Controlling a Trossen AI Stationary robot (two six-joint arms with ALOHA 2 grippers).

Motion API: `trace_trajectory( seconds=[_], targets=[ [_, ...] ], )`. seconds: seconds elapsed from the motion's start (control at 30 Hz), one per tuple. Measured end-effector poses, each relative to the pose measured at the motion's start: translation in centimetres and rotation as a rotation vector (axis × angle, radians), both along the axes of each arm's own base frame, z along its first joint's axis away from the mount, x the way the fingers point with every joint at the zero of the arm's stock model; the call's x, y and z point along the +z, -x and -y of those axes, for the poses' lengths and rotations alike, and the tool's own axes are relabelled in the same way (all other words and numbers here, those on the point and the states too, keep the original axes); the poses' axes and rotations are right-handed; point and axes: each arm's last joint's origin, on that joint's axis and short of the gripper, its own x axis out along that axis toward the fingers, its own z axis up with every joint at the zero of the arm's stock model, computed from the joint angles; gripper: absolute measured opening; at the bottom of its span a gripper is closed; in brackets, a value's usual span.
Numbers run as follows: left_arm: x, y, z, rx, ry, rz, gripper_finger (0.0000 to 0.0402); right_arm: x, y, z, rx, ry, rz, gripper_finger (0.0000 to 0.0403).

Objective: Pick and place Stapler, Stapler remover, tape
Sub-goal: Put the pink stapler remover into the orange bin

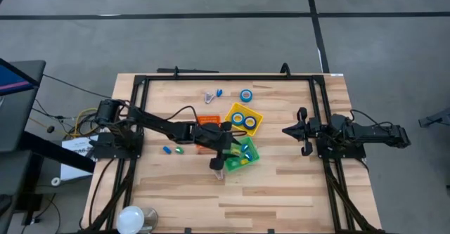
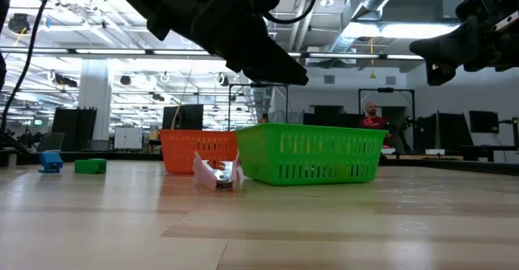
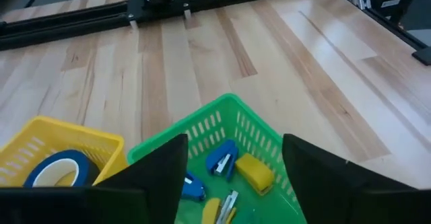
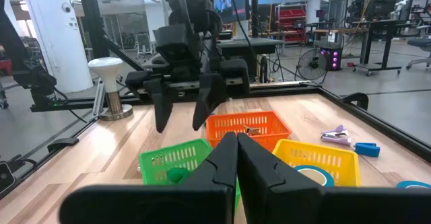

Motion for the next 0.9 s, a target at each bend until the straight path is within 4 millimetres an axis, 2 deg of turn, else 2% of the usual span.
trace_trajectory(
  seconds=[0.13, 0.3, 0.47, 0.73, 0.9],
  targets=[
    [1.1, 0.6, -0.1, 0.009, -0.006, -0.005, 0.0238, 0.0, 0.0, 0.0, 0.000, 0.000, 0.000, 0.0001],
    [3.0, 2.5, -0.6, 0.097, -0.063, -0.076, 0.0234, 0.0, 0.0, 0.0, 0.000, 0.000, 0.000, 0.0001],
    [4.6, 4.3, -0.9, 0.110, -0.079, -0.136, 0.0235, 0.0, 0.0, 0.0, 0.000, 0.000, 0.000, 0.0001],
    [6.1, 7.4, -1.1, 0.149, -0.037, -0.269, 0.0224, 0.0, 0.0, 0.0, 0.000, 0.000, 0.000, 0.0001],
    [6.4, 8.7, -1.2, 0.152, -0.032, -0.344, 0.0215, 0.0, 0.0, 0.0, 0.000, 0.000, 0.000, 0.0001]
  ],
)
